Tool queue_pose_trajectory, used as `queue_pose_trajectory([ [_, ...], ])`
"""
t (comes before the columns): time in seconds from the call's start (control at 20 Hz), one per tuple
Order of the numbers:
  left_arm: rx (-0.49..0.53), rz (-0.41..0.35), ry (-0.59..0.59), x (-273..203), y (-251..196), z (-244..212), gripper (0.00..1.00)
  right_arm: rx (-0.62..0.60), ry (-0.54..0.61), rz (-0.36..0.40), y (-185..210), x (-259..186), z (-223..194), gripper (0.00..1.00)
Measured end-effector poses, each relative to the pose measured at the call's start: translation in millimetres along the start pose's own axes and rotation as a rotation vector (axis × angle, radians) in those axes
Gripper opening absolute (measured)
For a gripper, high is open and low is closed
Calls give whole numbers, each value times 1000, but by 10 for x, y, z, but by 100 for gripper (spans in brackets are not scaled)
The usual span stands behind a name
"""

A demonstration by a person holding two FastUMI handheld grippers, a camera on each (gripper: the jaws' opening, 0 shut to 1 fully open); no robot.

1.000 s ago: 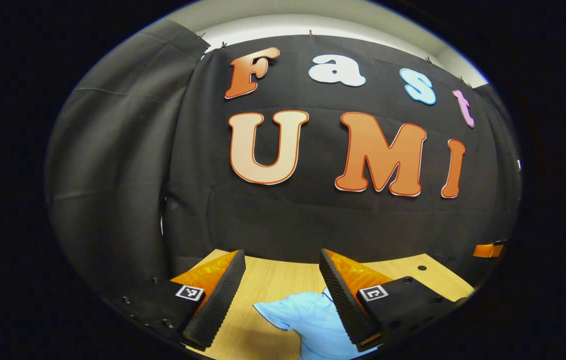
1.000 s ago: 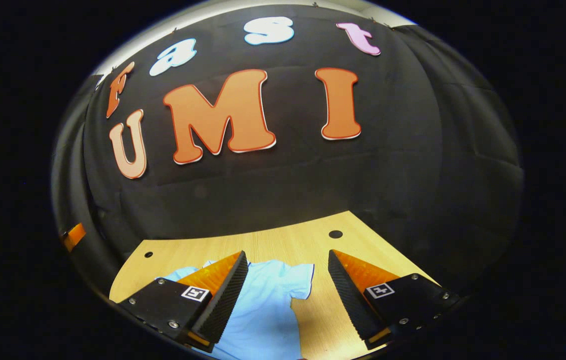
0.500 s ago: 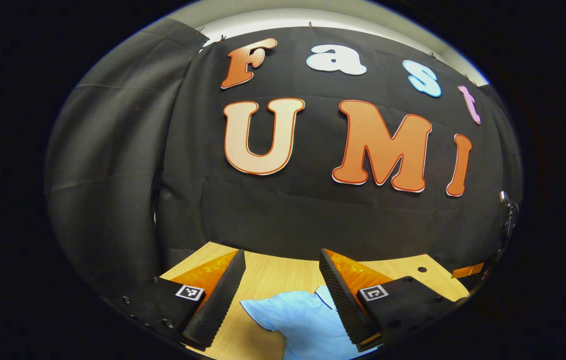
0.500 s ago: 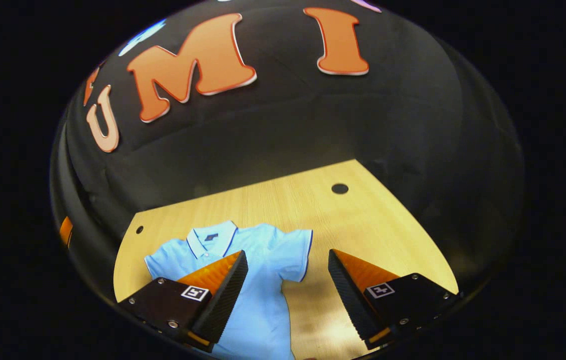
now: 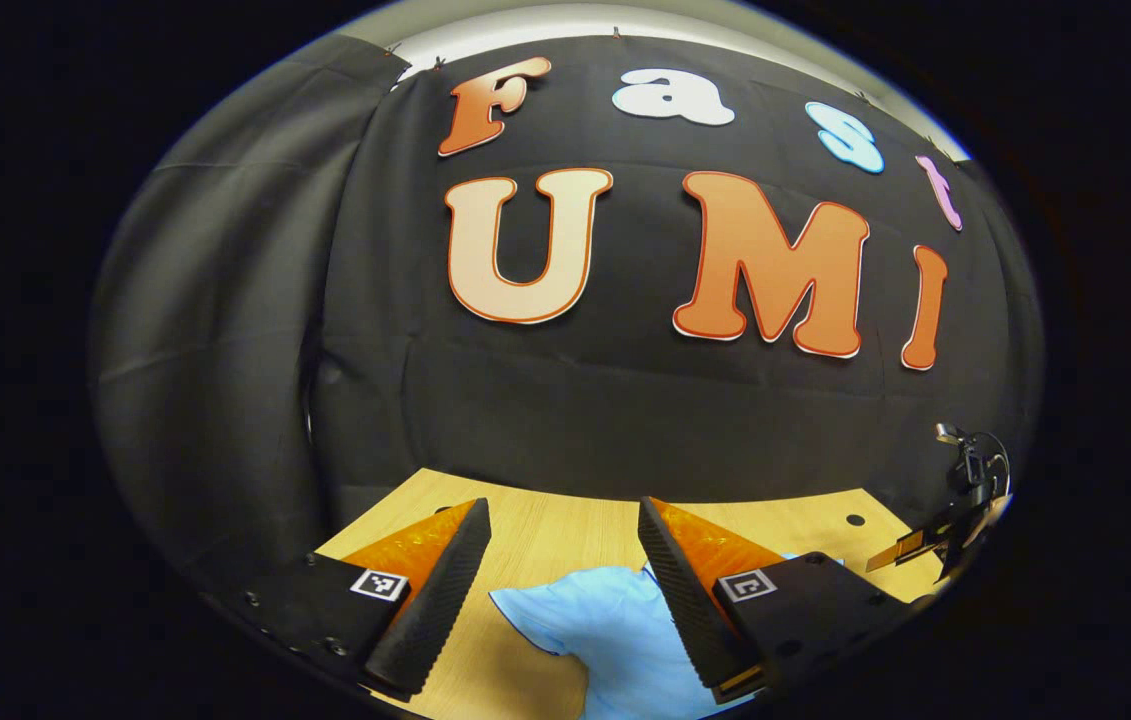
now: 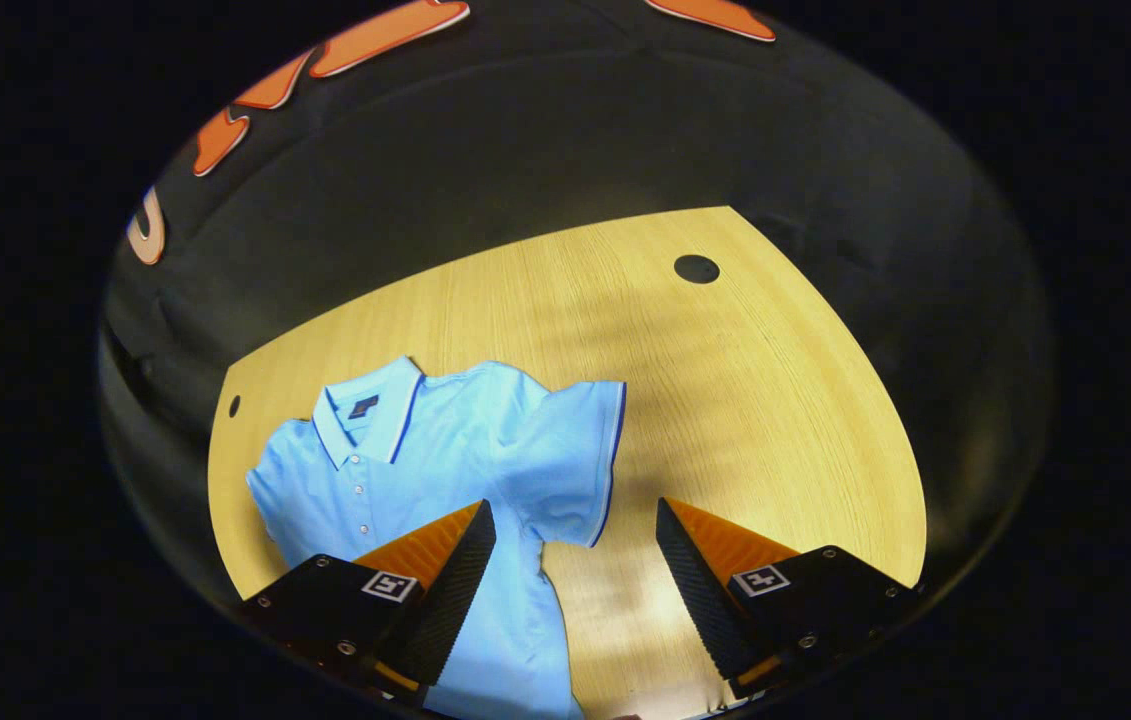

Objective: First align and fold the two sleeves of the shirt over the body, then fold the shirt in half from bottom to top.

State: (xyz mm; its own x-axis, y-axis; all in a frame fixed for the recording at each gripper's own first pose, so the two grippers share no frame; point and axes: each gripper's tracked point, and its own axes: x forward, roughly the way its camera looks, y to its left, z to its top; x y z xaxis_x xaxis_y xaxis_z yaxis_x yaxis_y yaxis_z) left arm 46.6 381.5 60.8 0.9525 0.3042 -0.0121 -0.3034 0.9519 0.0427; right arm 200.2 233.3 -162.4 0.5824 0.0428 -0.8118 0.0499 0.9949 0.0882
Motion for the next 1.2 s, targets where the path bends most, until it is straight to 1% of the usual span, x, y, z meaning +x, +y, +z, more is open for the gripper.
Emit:
queue_pose_trajectory([
  [0.2, 1, 15, 20, 46, 177, -95, 97, 17, 108, -58, -130, 381, 30, 99],
  [0.35, 4, 35, 40, 23, 324, -207, 97, -19, 159, -117, -233, 628, 0, 98],
  [0.45, 4, 56, 56, 26, 445, -268, 97, -13, 203, -140, -260, 739, -69, 98],
  [0.7, -7, 94, 88, 12, 644, -384, 97, -11, 252, -156, -264, 884, -171, 99],
  [0.85, -10, 102, 103, 16, 669, -458, 97, 2, 280, -148, -239, 921, -213, 99],
  [1.0, -4, 101, 108, 50, 660, -473, 97, 11, 266, -149, -230, 927, -178, 99],
  [1.05, -3, 100, 108, 46, 662, -485, 97, 10, 263, -149, -235, 935, -169, 90],
  [1.15, -6, 100, 113, 54, 653, -488, 97, 11, 260, -150, -238, 926, -159, 80],
  [1.2, -6, 100, 117, 54, 656, -491, 97, 13, 260, -150, -228, 927, -171, 70],
])
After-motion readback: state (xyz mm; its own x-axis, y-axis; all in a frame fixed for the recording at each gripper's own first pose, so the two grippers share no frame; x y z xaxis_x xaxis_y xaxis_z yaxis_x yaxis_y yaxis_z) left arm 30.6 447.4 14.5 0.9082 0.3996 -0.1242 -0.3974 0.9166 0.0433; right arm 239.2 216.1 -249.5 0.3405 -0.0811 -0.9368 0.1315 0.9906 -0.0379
